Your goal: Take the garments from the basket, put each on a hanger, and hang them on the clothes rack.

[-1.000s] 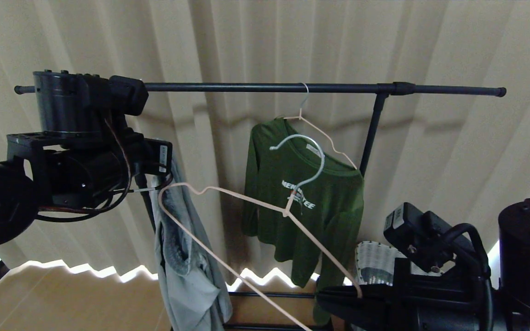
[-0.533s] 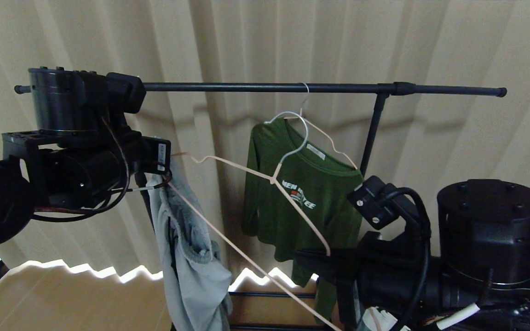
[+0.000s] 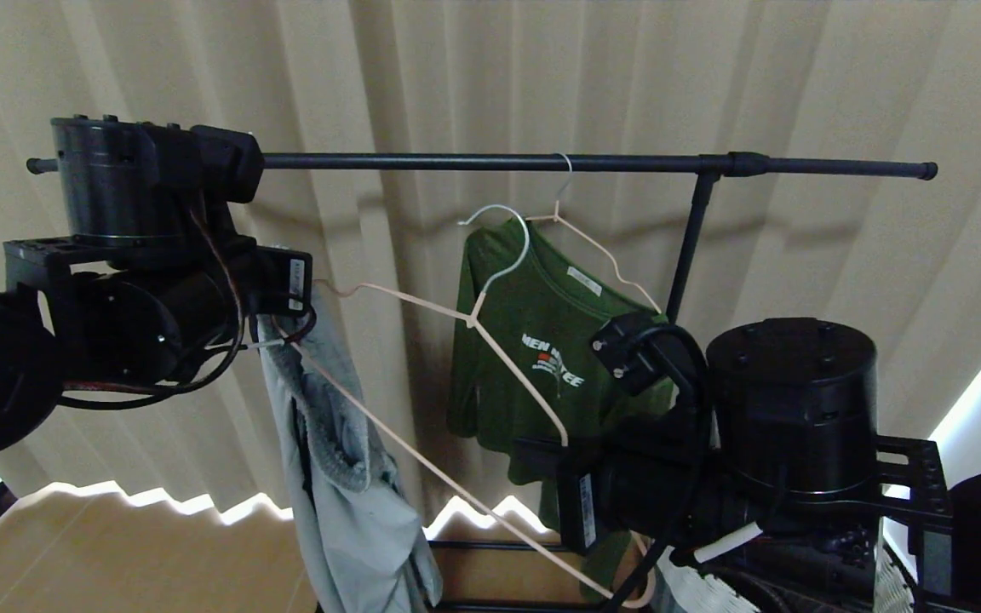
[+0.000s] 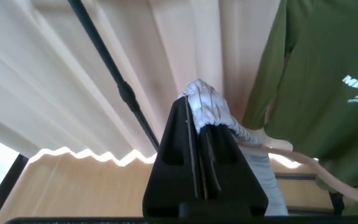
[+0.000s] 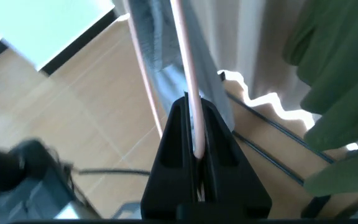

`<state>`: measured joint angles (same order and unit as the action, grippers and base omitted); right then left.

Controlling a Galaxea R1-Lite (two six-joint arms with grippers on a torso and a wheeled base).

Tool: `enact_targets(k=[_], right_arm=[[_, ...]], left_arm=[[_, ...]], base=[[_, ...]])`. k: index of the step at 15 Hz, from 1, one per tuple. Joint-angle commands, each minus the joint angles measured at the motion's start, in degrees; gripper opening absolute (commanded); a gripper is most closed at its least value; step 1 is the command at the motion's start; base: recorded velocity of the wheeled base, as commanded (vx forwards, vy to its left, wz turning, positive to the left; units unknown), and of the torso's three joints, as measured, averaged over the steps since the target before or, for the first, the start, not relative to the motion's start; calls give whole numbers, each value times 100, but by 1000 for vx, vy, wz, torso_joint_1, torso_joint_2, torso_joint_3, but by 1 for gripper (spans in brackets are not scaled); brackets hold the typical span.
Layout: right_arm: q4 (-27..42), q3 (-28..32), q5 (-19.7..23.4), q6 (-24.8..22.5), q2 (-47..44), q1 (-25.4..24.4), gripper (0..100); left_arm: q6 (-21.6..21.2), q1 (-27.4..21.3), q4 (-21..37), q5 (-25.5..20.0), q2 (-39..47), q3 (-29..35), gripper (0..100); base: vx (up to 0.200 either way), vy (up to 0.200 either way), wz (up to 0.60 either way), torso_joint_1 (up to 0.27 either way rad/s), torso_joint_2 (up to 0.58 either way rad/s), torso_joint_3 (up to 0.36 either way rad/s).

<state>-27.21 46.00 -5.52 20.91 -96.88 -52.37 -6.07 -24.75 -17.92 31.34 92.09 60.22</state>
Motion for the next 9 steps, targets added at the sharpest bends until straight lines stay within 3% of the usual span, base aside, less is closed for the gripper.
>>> enact_targets(k=[1, 3, 6, 8, 9], right_arm=[[49, -29, -54, 54, -59, -28, 0], [67, -179, -81, 89, -15, -98, 0], [155, -205, -564, 203, -112, -107, 0], [128, -73, -678, 414, -182, -107, 0], [102, 15, -713, 493, -217, -107, 0]], left_arm=[[-8, 128, -1, 3, 2, 60, 0], [-43, 137, -1, 3, 2, 51, 0], [-360, 172, 17, 12, -103, -46, 0], [-527, 146, 272, 12, -244, -142, 0], [-544, 93, 667, 12, -376, -133, 0]], base=[[0, 0, 0, 0, 0, 0], [0, 0, 0, 0, 0, 0], [0, 0, 0, 0, 0, 0], [0, 0, 0, 0, 0, 0], [0, 0, 0, 0, 0, 0]])
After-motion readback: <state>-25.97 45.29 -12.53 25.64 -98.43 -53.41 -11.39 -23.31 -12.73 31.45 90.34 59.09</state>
